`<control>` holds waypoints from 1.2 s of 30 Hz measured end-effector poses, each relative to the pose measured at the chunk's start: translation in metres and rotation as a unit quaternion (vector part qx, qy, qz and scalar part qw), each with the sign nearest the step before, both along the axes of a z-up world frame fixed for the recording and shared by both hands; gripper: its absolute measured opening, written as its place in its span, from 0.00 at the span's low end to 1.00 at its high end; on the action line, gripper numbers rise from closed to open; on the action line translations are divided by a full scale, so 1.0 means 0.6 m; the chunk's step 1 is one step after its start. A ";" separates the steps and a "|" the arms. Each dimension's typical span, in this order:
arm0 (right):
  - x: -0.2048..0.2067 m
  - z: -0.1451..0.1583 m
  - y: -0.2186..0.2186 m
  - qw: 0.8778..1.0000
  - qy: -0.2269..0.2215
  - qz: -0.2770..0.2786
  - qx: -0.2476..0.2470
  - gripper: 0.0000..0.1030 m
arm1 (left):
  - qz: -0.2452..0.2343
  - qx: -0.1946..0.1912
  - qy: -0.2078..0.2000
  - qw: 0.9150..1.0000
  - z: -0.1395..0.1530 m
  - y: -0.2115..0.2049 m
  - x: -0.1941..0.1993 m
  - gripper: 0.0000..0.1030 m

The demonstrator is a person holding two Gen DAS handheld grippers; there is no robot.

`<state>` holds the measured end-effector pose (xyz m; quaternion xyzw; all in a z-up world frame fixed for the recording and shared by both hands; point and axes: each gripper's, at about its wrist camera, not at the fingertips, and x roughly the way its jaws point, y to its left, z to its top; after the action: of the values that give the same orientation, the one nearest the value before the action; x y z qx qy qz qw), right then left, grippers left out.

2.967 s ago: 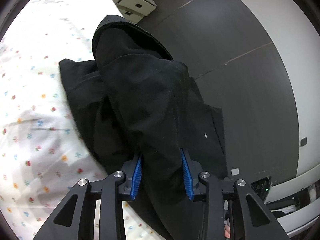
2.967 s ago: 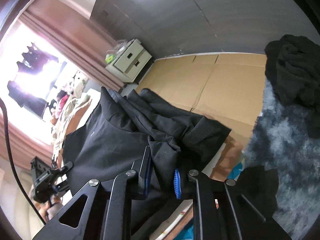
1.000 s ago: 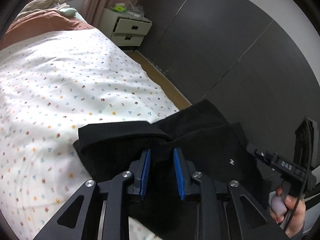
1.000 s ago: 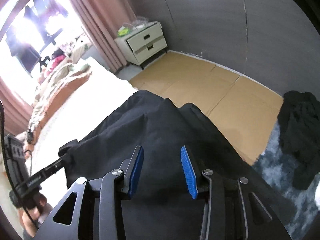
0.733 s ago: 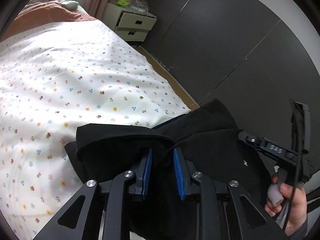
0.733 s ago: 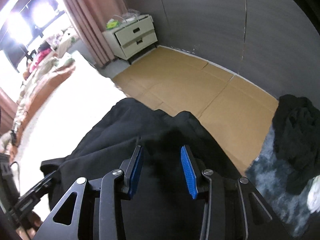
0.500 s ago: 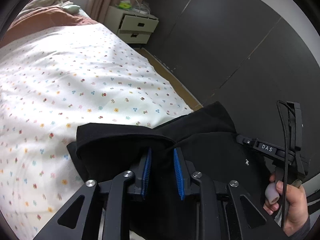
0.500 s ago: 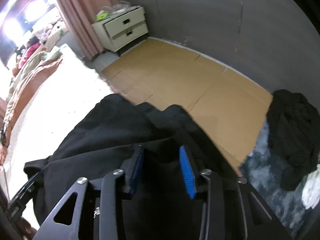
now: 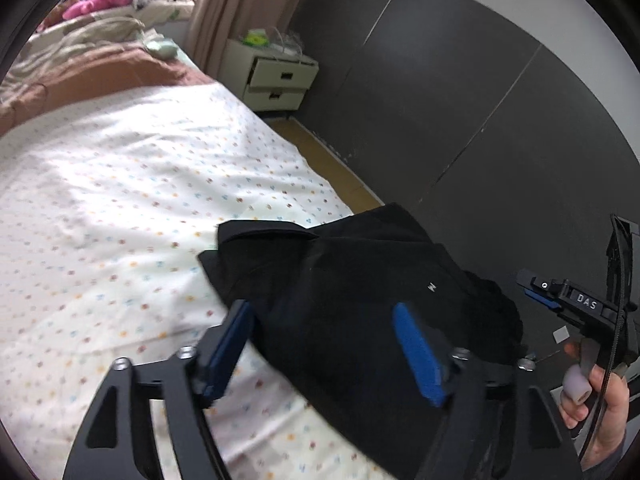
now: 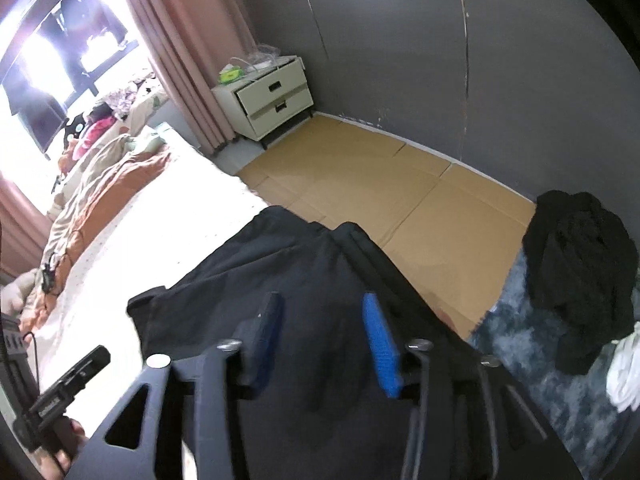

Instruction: Fold large clothes

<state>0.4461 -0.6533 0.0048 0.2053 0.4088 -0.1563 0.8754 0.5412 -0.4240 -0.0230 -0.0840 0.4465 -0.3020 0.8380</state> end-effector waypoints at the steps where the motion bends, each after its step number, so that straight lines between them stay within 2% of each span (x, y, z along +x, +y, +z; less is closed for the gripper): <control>1: -0.013 0.011 0.009 1.000 -0.002 0.002 -0.002 0.54 | 0.002 0.001 -0.001 1.000 0.008 0.006 -0.008 0.77; 4: -0.040 0.034 0.024 1.000 -0.004 0.005 -0.003 0.61 | 0.005 0.006 -0.002 1.000 0.038 0.028 -0.038 0.78; 9: -0.092 0.073 0.056 1.000 -0.015 0.018 -0.006 0.83 | 0.012 0.011 -0.029 0.999 0.090 0.067 -0.089 0.92; 13: -0.136 0.107 0.088 0.999 -0.033 0.022 -0.016 0.90 | 0.028 0.006 -0.048 0.998 0.132 0.110 -0.131 0.97; 15: -0.159 0.126 0.108 0.998 -0.048 0.033 -0.017 0.97 | 0.040 0.002 -0.057 0.998 0.153 0.140 -0.155 0.98; 21: -0.216 0.156 0.164 0.993 -0.091 0.064 -0.026 0.99 | 0.075 0.001 -0.075 0.994 0.194 0.229 -0.231 0.99; 26: -0.256 0.148 0.197 0.992 -0.102 0.070 -0.018 0.99 | 0.098 0.002 -0.092 0.991 0.224 0.291 -0.285 0.99; 36: -0.355 0.162 0.251 0.990 -0.125 0.070 -0.012 0.99 | 0.114 0.006 -0.133 0.985 0.271 0.389 -0.411 0.99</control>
<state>0.2329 -0.5030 0.1017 0.1836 0.3076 -0.0727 0.9308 0.2948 -0.1908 0.1395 -0.0890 0.3207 -0.2101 0.9193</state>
